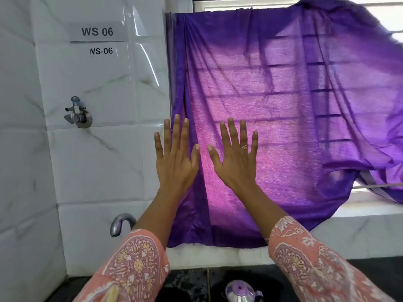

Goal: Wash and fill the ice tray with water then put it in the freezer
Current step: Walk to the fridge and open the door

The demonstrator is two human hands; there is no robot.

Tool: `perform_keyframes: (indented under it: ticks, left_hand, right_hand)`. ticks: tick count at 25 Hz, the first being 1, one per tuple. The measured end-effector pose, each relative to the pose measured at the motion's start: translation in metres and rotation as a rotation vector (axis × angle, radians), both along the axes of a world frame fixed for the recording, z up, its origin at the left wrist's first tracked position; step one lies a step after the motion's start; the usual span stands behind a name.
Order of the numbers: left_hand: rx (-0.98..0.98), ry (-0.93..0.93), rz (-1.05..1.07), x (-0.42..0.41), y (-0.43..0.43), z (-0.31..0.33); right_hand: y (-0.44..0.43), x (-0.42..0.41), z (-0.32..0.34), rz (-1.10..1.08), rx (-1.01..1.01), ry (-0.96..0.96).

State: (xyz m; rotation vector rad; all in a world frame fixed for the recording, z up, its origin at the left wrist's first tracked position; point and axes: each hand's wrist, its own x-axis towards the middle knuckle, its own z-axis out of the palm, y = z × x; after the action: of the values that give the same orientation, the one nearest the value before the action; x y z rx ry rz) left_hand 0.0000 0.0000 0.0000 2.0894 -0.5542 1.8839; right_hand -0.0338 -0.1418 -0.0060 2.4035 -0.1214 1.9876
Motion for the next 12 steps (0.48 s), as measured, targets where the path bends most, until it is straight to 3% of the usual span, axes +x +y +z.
perform_keyframes:
  ticks: [12]
  left_hand:
    - [-0.019, 0.046, 0.06, -0.031, 0.029, -0.016]
  right_hand:
    - [0.027, -0.027, -0.018, 0.021, 0.037, 0.06]
